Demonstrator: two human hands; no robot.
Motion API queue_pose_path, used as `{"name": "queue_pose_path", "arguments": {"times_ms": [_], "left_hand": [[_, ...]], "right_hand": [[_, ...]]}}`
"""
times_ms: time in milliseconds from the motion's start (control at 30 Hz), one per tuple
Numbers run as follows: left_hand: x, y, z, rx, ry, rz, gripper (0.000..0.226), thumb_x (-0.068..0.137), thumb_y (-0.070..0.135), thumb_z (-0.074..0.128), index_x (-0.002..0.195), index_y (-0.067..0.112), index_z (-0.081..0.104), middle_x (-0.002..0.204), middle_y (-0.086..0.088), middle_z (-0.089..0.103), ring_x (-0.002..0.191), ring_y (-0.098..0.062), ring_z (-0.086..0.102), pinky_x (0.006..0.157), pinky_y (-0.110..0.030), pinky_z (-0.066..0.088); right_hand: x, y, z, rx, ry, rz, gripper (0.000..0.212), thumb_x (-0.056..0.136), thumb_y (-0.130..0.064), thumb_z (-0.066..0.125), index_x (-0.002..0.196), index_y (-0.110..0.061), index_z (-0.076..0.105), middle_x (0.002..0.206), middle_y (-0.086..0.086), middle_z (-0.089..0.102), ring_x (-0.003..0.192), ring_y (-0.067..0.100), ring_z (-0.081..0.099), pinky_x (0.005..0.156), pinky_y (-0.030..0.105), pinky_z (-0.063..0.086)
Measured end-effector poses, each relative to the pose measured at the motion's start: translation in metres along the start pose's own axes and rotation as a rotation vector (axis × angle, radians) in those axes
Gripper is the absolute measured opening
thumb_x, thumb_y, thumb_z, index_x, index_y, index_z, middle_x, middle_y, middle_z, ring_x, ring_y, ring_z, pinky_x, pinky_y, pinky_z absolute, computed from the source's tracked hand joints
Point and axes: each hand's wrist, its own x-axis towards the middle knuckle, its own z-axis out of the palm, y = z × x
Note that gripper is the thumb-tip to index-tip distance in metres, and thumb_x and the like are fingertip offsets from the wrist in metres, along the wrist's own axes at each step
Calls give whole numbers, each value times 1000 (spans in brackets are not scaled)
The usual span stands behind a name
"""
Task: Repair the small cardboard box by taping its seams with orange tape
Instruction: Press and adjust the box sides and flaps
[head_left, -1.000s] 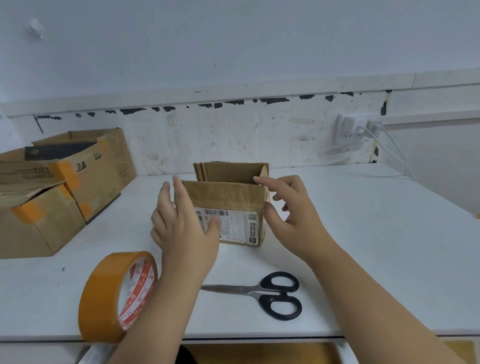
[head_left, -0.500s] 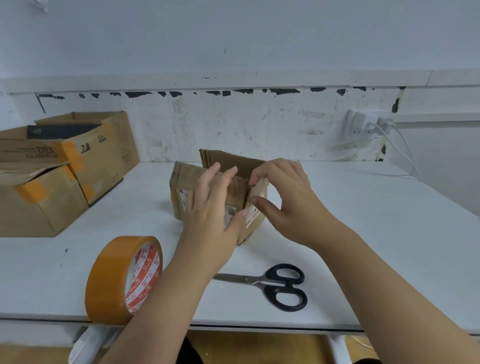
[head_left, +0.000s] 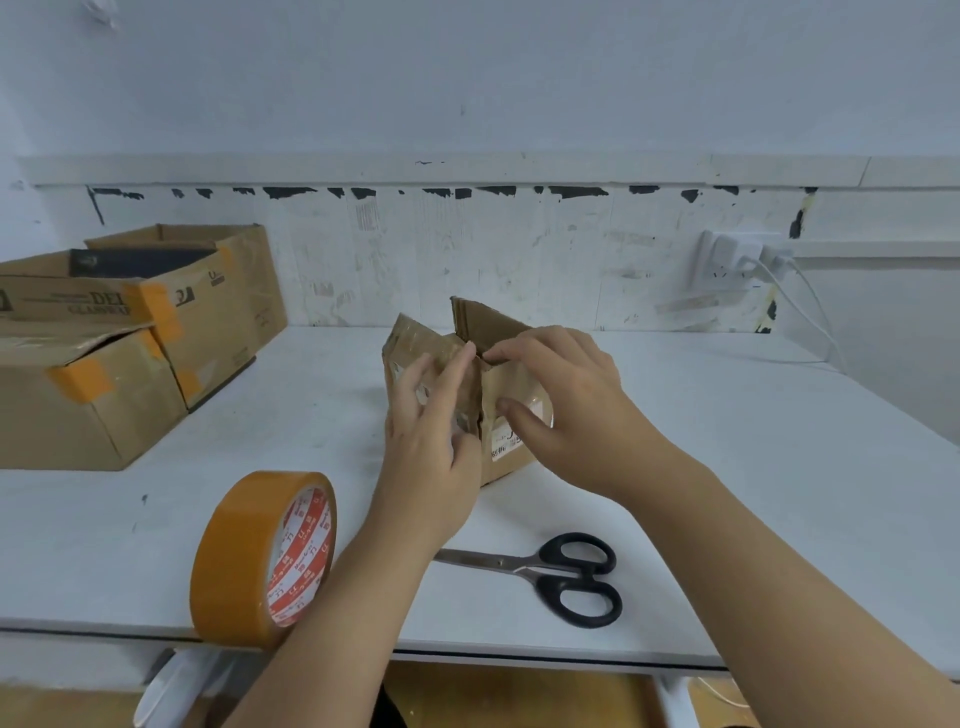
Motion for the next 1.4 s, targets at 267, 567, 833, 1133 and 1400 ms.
{"name": "queue_pose_path", "arguments": {"times_ms": [267,567,833,1133,1400], "left_hand": [[1,2,1,-81,25,33,76,87,6,43,130,65,19,139,17,21,116,-14,45,97,-33,47],[11,5,4,-93,84,-21,60,79,-8,46,118,38,48,133,7,27,84,-11,53,68,-7,43],[-2,-1,4,-236,72,-37,67,90,0,50,139,40,27,137,6,30,103,-6,52,83,-15,49],[-8,-11,8,-331,72,-198,45,96,22,49,136,34,36,136,5,34,108,-3,53,78,-3,44],[-9,-15,8,-371,47,-238,43,96,30,49,135,41,35,138,9,36,109,0,51,90,-21,47]], "right_hand": [[-4,2,-6,-48,47,12,25,86,-21,63,109,-28,62,103,-9,54,105,16,44,89,26,29],[0,0,0,-27,33,25,33,87,-17,58,118,-27,61,112,-8,56,112,16,46,96,32,37],[-13,12,9,-57,-35,-3,68,85,-33,68,145,-27,36,150,-6,33,144,17,20,111,34,17],[-15,16,23,15,19,-38,70,88,-33,65,148,-24,31,156,-5,26,148,15,10,115,37,17],[-15,17,25,59,36,-44,65,90,-34,61,147,-21,33,156,-3,27,148,16,10,117,41,20]]}}
